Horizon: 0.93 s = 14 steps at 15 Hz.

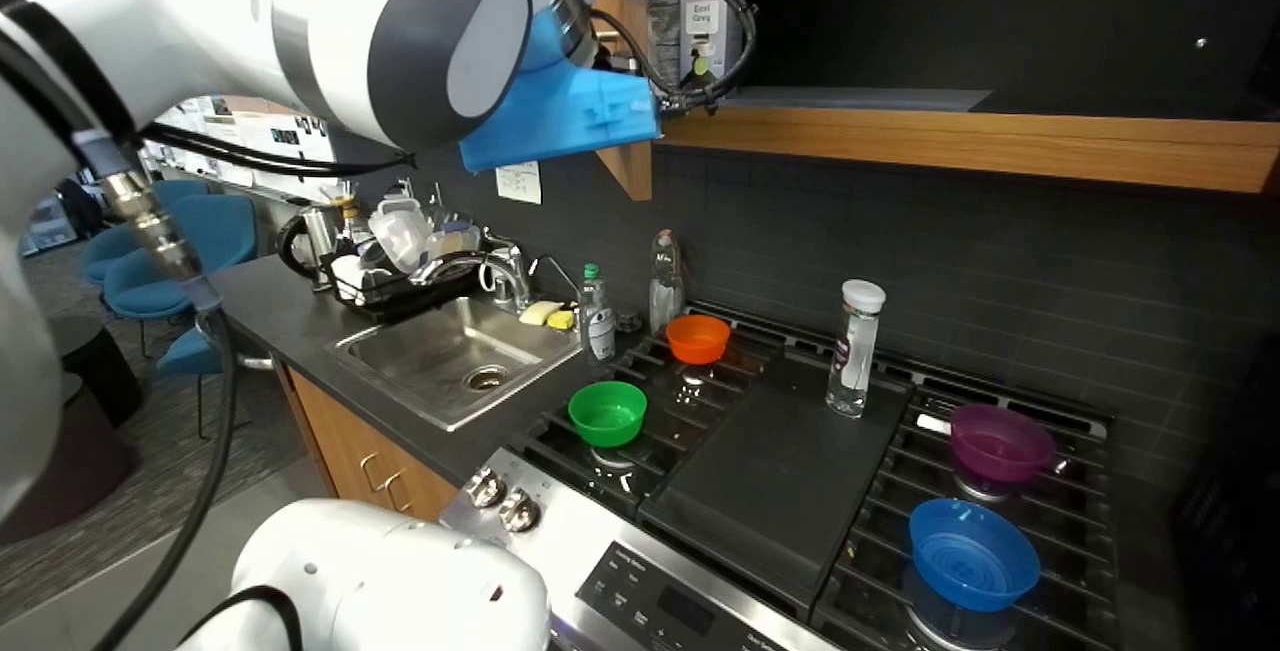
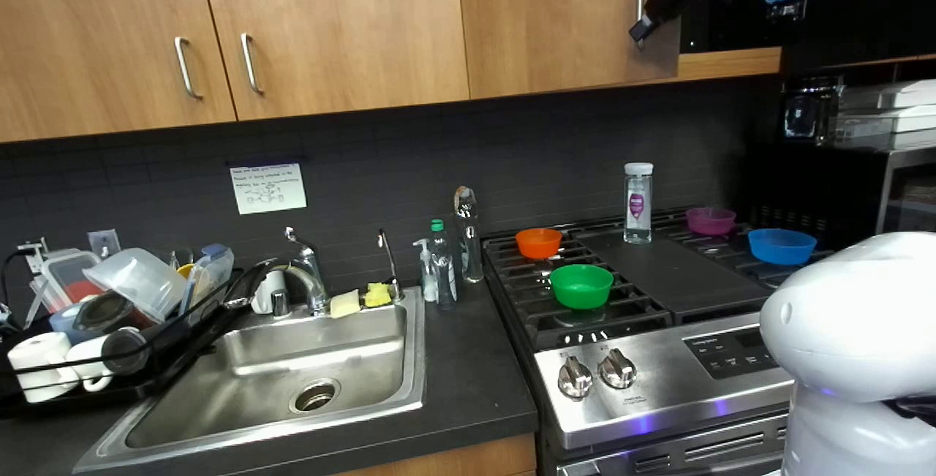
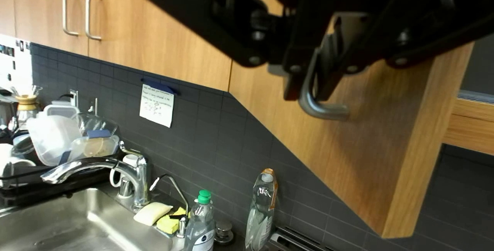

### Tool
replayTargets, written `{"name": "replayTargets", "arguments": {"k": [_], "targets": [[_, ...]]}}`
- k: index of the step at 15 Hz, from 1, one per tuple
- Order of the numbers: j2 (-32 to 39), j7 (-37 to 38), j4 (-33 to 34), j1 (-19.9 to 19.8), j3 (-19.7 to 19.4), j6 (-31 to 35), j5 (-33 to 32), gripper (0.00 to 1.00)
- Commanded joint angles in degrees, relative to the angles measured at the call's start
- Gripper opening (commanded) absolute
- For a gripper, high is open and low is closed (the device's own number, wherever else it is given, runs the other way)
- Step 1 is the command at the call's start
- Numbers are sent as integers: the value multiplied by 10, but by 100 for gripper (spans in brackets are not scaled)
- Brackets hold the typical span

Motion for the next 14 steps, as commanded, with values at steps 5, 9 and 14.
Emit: {"name": "replayTargets", "arguments": {"k": [5,9,14], "targets": [[-24,28,-35,51,33,-37,-1,3],[-39,55,-44,53,52,-34,-3,4],[-52,89,-53,55,77,-26,-10,5]]}}
